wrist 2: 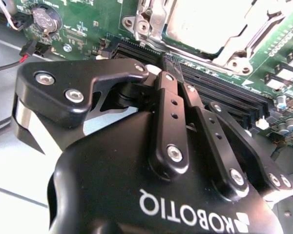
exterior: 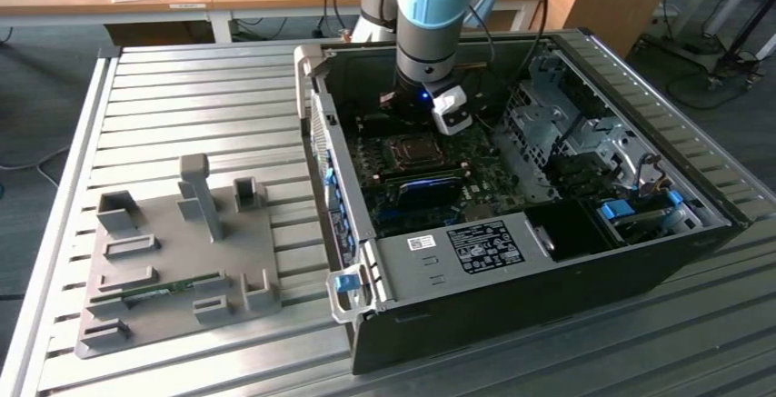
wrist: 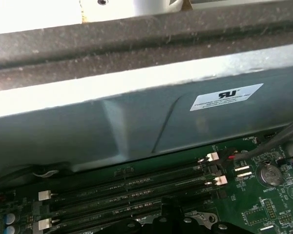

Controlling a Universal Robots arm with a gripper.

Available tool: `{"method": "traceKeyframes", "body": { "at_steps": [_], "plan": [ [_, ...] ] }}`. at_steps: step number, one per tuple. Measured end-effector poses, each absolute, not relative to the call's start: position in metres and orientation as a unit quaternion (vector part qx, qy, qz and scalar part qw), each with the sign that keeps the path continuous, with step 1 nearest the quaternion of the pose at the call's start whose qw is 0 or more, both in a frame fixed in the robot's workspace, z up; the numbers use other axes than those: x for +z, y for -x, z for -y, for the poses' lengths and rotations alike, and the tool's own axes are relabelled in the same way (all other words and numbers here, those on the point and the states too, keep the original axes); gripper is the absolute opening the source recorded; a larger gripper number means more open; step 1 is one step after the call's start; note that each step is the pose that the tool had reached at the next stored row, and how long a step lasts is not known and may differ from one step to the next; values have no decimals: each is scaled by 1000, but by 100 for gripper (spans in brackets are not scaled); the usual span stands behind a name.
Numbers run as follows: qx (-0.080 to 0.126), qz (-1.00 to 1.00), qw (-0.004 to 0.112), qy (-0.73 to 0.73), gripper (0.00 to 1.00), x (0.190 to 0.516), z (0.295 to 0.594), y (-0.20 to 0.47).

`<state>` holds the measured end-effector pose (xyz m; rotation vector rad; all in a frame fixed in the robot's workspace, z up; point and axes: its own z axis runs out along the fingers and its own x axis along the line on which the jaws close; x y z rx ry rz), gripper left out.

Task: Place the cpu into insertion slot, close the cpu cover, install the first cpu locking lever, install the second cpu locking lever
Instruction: 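Install the first cpu locking lever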

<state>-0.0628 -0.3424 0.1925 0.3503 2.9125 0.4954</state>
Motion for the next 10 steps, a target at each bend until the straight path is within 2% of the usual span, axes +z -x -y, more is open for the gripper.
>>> {"method": "traceKeyframes", "body": {
  "at_steps": [6,10],
  "plan": [
    [161,-976,94,-115,11,193,342,63],
    [163,-974,110,-112,11,193,342,63]
  ]
}}
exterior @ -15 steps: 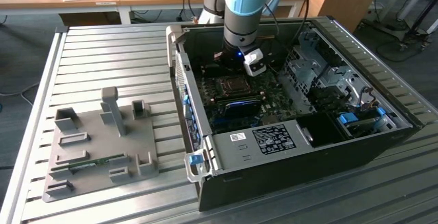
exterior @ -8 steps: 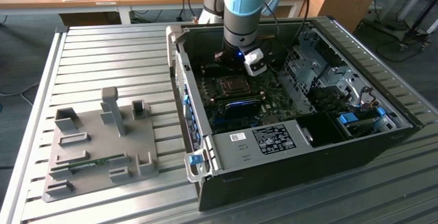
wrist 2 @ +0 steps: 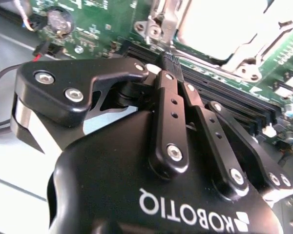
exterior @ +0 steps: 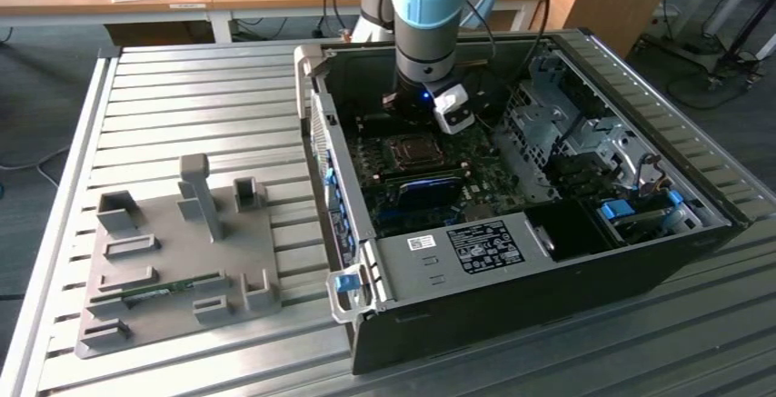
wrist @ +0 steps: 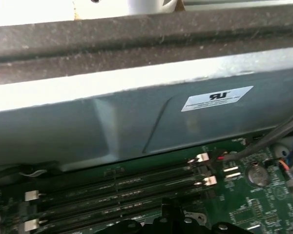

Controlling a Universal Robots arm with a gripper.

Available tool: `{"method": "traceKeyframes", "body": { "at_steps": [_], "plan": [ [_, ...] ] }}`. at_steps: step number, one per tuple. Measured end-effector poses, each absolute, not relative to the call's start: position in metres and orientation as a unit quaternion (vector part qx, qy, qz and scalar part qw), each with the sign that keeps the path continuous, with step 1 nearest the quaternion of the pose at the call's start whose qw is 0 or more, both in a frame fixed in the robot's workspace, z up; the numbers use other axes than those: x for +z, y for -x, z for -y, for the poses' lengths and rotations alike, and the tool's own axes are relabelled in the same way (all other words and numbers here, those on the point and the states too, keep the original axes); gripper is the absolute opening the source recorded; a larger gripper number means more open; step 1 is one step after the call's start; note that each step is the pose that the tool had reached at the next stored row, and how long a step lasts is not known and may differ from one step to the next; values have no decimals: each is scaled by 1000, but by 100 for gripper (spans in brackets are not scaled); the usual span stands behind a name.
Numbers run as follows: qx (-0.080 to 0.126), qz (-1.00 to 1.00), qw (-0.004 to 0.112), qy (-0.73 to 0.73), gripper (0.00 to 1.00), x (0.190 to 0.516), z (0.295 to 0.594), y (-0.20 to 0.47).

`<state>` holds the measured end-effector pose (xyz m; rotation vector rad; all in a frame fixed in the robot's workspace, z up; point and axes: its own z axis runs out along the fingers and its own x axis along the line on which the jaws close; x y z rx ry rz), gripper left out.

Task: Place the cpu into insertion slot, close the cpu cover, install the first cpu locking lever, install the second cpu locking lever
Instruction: 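Install the first cpu locking lever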

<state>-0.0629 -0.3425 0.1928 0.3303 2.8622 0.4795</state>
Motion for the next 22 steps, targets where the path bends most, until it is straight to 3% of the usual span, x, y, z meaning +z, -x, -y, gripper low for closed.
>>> {"method": "traceKeyframes", "body": {
  "at_steps": [6,22],
  "plan": [
    [165,-972,128,-109,11,193,342,63],
    [165,-971,131,-108,11,190,345,64]
  ]
}}
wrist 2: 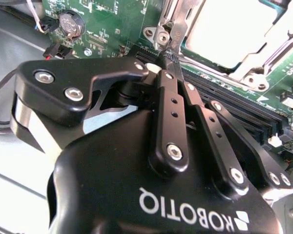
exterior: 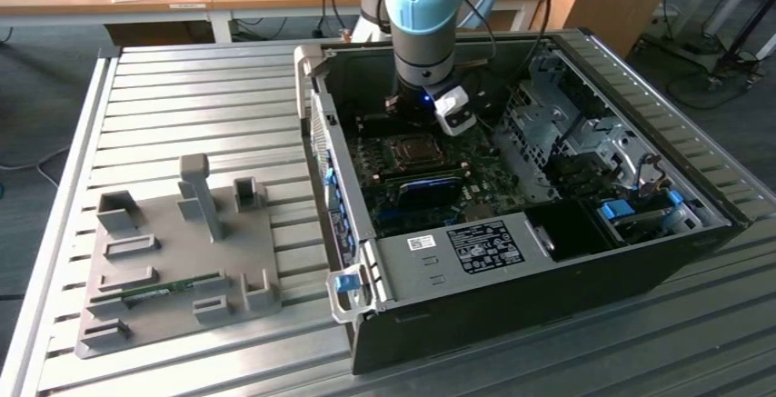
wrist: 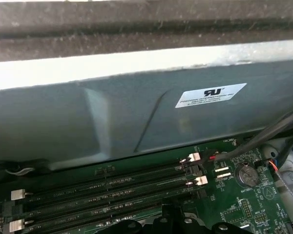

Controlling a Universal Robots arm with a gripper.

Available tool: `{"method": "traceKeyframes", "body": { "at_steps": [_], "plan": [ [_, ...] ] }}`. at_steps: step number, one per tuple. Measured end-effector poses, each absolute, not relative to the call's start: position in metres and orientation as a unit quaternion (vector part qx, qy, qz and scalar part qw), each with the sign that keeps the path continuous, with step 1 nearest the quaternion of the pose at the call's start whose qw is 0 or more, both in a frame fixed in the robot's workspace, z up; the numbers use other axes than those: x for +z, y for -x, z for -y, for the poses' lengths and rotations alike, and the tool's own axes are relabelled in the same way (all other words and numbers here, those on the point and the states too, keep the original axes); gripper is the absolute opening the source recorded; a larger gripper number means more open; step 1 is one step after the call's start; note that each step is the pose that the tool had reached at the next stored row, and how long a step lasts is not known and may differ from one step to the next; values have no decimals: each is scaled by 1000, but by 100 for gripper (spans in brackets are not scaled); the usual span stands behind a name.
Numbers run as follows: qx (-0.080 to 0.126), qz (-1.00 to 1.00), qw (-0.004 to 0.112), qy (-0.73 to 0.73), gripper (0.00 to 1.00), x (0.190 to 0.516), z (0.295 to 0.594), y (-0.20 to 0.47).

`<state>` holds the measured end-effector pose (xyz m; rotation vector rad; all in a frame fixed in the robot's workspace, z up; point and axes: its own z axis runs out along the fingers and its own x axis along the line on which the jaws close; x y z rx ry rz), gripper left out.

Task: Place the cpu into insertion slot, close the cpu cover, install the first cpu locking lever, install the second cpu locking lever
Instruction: 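Install the first cpu locking lever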

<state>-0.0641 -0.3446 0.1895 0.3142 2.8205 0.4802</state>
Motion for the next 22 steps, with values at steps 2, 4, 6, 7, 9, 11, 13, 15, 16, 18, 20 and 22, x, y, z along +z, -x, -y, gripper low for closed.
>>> {"method": "traceKeyframes", "body": {
  "at_steps": [2,4,6,7,9,11,13,15,16,18,20,22],
  "plan": [
    [165,-971,131,-108,11,189,345,64],
    [165,-971,131,-108,11,189,345,64],
    [166,-971,132,-108,11,188,345,65],
    [166,-971,132,-108,11,188,345,65],
    [166,-971,132,-108,11,187,345,65],
    [166,-971,132,-108,11,187,345,66],
    [166,-971,132,-108,11,187,345,66],
    [167,-971,133,-108,11,186,345,66],
    [167,-971,133,-108,11,186,345,66],
    [167,-971,133,-108,11,185,345,66],
    [169,-971,133,-108,11,185,345,66],
    [170,-970,134,-108,11,184,345,66]
  ]
}}
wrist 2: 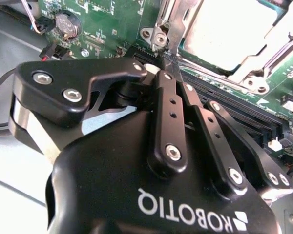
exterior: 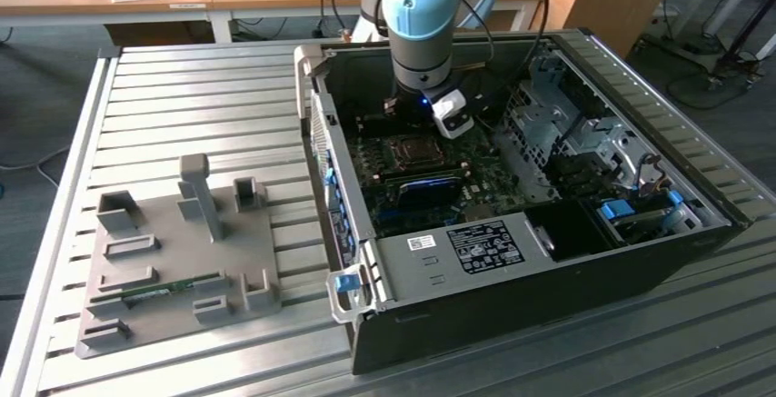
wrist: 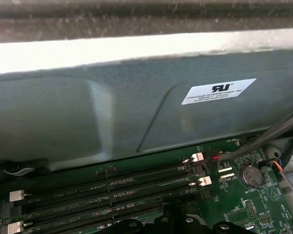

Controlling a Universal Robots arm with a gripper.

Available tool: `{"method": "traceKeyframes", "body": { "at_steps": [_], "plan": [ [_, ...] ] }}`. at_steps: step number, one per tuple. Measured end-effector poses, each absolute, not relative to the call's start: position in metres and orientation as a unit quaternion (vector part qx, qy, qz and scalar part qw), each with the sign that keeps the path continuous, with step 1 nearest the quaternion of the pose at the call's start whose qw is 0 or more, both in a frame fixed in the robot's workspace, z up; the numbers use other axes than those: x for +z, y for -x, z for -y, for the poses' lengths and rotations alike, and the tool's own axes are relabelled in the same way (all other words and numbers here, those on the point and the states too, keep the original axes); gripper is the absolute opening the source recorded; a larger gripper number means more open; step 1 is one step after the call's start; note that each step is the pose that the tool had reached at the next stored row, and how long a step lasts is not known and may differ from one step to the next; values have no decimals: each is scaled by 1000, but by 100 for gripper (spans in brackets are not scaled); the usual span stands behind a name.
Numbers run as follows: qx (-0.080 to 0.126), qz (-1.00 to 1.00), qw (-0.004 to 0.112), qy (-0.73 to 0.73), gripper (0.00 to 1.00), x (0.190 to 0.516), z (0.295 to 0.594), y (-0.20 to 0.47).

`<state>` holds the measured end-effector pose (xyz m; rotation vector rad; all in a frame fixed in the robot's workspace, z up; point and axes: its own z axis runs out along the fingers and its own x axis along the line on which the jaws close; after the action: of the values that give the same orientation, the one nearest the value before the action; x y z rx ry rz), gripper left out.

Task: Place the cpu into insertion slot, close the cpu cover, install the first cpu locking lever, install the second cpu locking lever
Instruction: 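Install the first cpu locking lever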

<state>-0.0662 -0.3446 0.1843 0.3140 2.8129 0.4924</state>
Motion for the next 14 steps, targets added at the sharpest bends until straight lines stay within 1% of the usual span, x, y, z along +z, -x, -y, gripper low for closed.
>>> {"method": "traceKeyframes", "body": {
  "at_steps": [14],
  "plan": [
    [168,-971,134,-108,11,195,345,66]
  ]
}}
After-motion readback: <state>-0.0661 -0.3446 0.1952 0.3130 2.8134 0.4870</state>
